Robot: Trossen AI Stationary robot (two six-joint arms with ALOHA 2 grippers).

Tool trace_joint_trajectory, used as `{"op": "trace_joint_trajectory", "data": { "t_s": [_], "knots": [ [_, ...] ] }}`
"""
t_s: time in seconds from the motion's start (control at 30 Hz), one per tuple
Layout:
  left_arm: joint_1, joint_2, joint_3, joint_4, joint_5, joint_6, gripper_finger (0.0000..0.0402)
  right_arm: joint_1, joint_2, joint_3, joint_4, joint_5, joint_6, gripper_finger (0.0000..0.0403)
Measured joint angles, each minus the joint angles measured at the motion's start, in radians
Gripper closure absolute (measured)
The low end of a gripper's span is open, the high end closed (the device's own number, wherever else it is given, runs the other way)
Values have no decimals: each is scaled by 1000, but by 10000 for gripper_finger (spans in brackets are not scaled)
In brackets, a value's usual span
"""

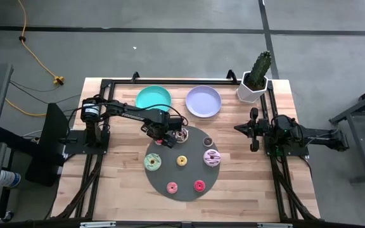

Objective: Pick & Place donuts
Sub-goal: Put the small orange donut on the green plate

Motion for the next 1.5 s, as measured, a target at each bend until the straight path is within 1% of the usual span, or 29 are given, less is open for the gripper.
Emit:
{"op": "trace_joint_trajectory", "data": {
  "t_s": [0.23, 0.53, 0.7, 0.87, 1.07, 1.13, 1.3, 1.4, 1.5],
  "knots": [
    [0, 0, -1, -2, 9, 1, 193, 0, 0, 0, 0, 0, 0, 402],
    [0, 0, -1, -2, 5, 77, 193, 0, 0, 0, 0, 0, 0, 402],
    [0, 1, 7, -22, 5, 88, 193, 0, 0, 0, 0, 0, 0, 402],
    [0, 3, 96, -112, -32, 138, 193, 0, 0, 0, 0, 0, 0, 402],
    [6, 2, 236, -246, -153, 164, 193, 0, 0, 0, 0, 0, 0, 402],
    [18, 2, 283, -287, -174, 183, 193, 0, 0, 0, 0, 0, 0, 402],
    [84, 1, 410, -388, -202, 217, 193, 0, 0, 0, 0, 0, 0, 402],
    [135, 0, 475, -422, -240, 231, 193, 0, 0, 0, 0, 0, 0, 402],
    [200, 0, 518, -430, -255, 258, 193, 0, 0, 0, 0, 0, 0, 402]
  ]
}}
